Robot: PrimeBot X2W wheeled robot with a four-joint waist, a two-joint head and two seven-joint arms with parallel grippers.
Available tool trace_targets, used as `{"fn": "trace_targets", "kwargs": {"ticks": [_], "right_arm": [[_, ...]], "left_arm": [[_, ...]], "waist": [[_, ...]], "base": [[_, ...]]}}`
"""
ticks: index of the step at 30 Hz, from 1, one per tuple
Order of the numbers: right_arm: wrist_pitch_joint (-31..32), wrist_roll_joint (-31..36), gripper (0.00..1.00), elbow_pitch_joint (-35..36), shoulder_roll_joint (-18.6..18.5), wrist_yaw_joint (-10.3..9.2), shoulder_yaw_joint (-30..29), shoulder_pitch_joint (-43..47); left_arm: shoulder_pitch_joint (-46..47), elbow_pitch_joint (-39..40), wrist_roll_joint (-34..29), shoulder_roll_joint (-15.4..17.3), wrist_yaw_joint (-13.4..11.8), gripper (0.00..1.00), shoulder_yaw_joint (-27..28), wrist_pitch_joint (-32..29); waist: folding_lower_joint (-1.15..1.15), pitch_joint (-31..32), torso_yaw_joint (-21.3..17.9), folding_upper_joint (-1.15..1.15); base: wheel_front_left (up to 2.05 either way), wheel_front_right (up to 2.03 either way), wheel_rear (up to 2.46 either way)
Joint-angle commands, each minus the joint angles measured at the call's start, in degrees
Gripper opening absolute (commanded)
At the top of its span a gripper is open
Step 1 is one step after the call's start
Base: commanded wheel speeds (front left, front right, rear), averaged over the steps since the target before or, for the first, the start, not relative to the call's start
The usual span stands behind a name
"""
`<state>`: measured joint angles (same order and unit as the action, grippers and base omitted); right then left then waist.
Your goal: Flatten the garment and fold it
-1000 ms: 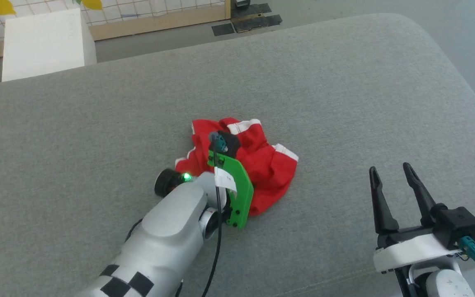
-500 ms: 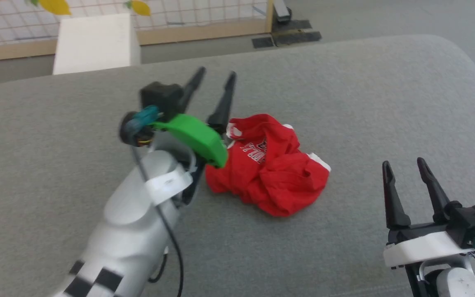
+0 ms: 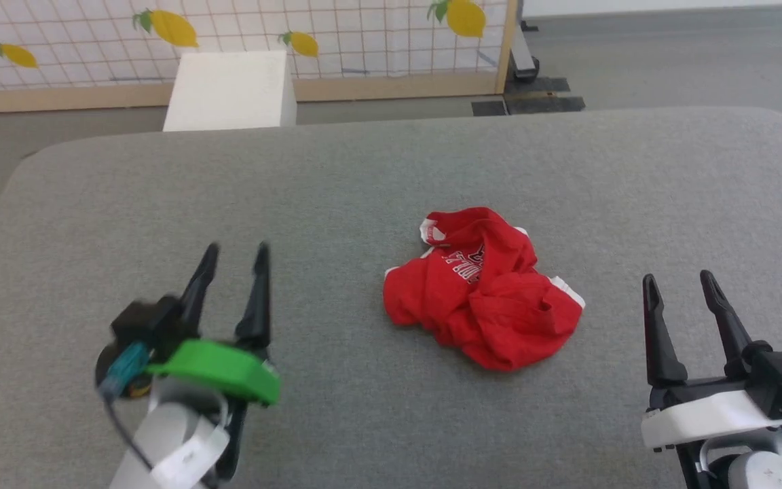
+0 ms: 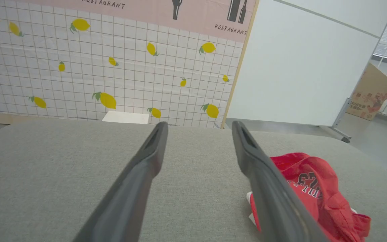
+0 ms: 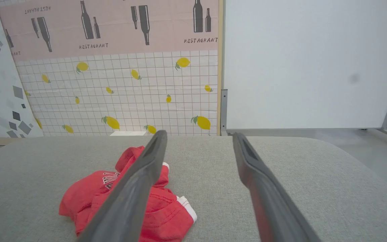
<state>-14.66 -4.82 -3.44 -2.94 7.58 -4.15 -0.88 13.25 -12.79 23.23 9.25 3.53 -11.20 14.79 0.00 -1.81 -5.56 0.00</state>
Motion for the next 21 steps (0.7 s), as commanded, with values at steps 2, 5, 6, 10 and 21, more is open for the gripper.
{"fn": "trace_targets", "kwargs": {"ticks": [2, 5, 6, 10, 21], "right_arm": [[-0.34, 0.41, 1.0, -0.17, 0.06, -0.09, -0.03, 1.16], [-0.34, 0.43, 1.0, -0.46, 0.06, -0.09, -0.06, 1.56], [-0.34, 0.47, 1.0, -0.59, 0.06, -0.09, -0.07, 1.71], [-0.34, 0.66, 1.0, -0.93, 0.06, -0.09, 0.15, 2.04], [-0.34, 0.58, 1.0, -1.24, 0.06, -0.09, 0.41, 1.77]], "left_arm": [[-3.75, 1.66, -2.05, -0.85, 0.49, 1.0, 2.82, 0.2], [-7.4, 3.05, -3.9, -2.08, 0.77, 1.0, 5.63, 0.2], [-8.51, 3.54, -4.51, -2.53, 0.99, 1.0, 6.47, 0.2], [-11.64, 4.4, -6.22, -3.93, 1.76, 1.0, 8.46, 0.2], [-12.61, 4.79, -8.42, -5.78, 3.17, 1.0, 10.54, 0.2]], "waist": [[0.0, 0.86, 0.72, 0.0], [0.0, 1.2, 0.95, 0.0], [0.0, 1.29, 1.03, 0.0], [0.0, 1.31, 1.12, 0.0], [0.0, 0.69, 1.14, 0.0]], "base": [[0.0, 0.0, 0.0], [0.0, 0.0, 0.0], [0.0, 0.0, 0.0], [0.0, 0.0, 0.0], [0.0, 0.0, 0.0]]}}
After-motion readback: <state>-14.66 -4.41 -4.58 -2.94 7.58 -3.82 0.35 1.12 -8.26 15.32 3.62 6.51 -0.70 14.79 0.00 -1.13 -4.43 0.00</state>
